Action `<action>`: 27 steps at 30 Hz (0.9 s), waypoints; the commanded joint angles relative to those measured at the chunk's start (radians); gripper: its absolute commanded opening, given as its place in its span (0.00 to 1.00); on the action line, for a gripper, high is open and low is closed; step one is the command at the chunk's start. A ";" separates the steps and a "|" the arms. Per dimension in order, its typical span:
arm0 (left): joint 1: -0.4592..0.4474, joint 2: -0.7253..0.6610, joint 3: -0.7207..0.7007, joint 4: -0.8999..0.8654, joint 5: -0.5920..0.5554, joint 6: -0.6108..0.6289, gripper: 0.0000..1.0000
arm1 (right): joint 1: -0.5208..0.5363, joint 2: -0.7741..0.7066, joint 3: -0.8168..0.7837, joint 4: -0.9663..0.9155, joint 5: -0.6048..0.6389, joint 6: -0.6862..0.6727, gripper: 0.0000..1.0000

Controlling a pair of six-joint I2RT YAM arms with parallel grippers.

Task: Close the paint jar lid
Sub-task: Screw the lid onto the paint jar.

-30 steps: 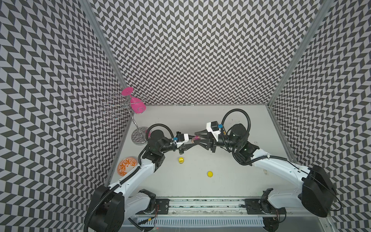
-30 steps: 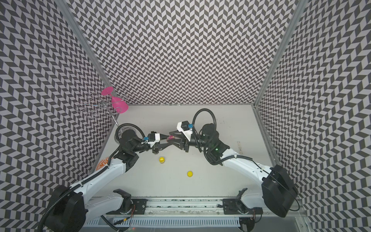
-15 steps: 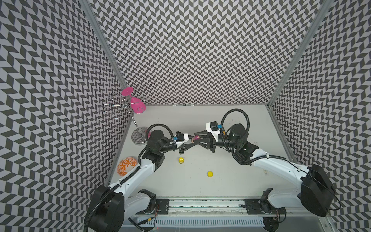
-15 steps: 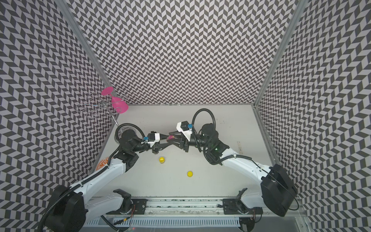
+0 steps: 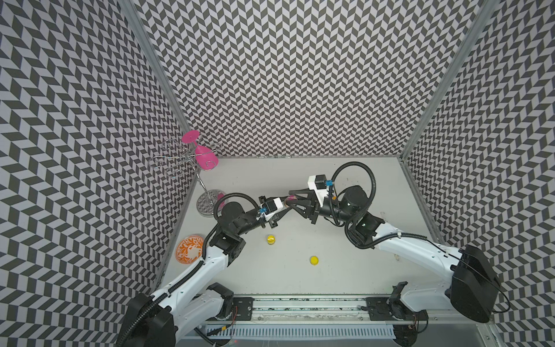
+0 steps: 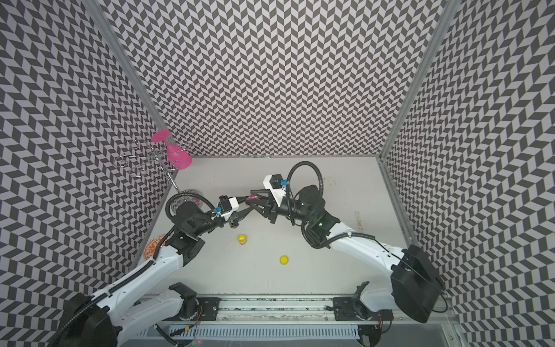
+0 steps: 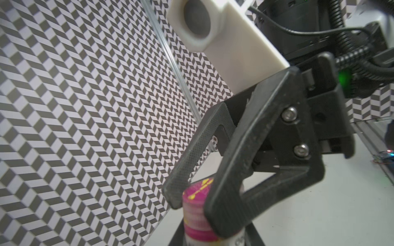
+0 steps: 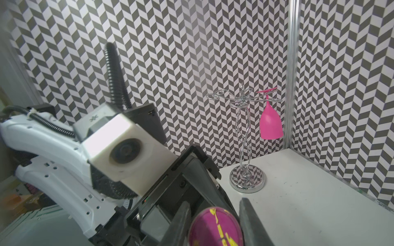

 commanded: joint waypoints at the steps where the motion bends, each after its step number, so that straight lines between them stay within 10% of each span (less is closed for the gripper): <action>1: -0.056 -0.030 -0.003 0.154 -0.304 0.119 0.21 | 0.044 0.015 0.001 -0.031 0.142 0.126 0.00; 12: -0.206 0.033 -0.035 0.490 -0.713 0.264 0.21 | 0.122 0.039 0.045 -0.136 0.430 0.230 0.00; 27: -0.243 0.090 -0.091 0.712 -0.768 0.389 0.22 | 0.144 0.061 0.088 -0.241 0.561 0.332 0.00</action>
